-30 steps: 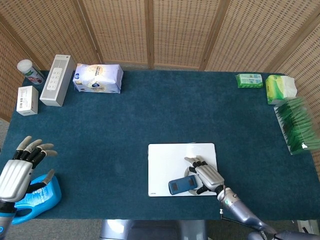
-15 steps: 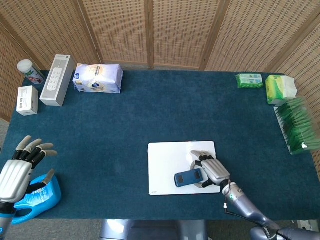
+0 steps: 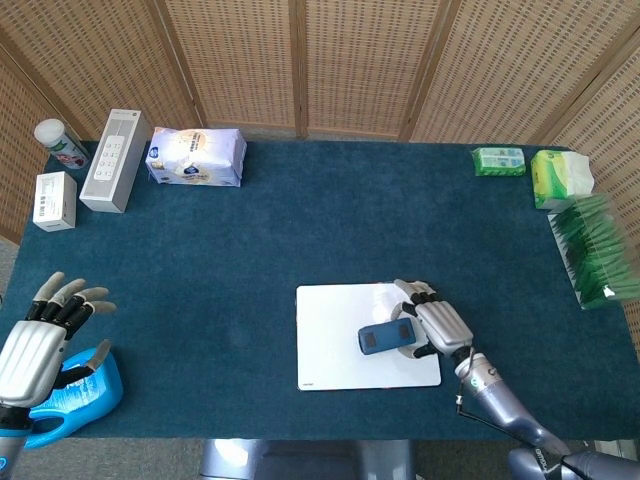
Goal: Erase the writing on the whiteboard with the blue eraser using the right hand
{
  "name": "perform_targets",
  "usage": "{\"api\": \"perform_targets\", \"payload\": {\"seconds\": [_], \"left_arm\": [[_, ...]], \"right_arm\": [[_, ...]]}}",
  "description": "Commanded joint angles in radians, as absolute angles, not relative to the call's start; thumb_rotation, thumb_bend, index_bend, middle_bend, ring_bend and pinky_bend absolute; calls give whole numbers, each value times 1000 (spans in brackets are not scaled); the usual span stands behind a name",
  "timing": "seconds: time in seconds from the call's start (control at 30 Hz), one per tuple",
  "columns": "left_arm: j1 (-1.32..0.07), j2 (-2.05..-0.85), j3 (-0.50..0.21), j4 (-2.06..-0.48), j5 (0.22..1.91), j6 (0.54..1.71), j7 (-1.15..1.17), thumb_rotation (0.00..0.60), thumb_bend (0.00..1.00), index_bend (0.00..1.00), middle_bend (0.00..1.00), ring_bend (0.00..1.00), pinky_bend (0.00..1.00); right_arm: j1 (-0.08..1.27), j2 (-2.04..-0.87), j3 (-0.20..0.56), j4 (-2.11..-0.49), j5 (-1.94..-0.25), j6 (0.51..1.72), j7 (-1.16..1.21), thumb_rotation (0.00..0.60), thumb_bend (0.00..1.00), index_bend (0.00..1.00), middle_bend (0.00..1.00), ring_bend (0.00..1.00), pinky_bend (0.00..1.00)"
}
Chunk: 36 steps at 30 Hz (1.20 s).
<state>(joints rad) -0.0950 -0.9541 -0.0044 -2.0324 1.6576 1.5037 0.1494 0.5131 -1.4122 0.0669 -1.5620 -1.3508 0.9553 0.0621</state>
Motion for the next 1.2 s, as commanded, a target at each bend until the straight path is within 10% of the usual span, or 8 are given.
{"api": "perform_targets", "payload": {"seconds": [0.03,1.2], "left_arm": [[-94,-954,-4,-2032,1658,1504,148,600,428,339,278,166,0],[-75,-934,0,-2046,1680,1533,152,600,428,339,278,165,0]], "right_arm": [[519,-1418,62,-1578,-1357,951,49,600,204,670,46,0,0],[512,-1387,80,-1413,-1351,957,151,600,203,676,46,0,0]]}}
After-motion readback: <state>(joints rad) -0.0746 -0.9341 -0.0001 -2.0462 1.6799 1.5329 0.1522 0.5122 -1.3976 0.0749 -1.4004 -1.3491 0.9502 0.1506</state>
